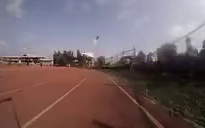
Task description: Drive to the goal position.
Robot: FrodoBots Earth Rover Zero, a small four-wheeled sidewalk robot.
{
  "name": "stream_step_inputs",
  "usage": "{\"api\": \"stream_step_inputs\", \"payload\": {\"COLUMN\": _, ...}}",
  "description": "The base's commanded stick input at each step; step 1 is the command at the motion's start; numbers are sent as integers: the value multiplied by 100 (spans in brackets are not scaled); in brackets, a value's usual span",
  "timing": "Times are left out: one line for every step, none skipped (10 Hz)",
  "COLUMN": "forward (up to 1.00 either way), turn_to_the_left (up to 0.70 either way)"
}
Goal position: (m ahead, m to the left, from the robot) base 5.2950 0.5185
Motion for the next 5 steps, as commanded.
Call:
{"api": "stream_step_inputs", "payload": {"forward": 50, "turn_to_the_left": 0}}
{"api": "stream_step_inputs", "payload": {"forward": 50, "turn_to_the_left": 0}}
{"api": "stream_step_inputs", "payload": {"forward": 50, "turn_to_the_left": 0}}
{"api": "stream_step_inputs", "payload": {"forward": 50, "turn_to_the_left": 0}}
{"api": "stream_step_inputs", "payload": {"forward": 50, "turn_to_the_left": 0}}
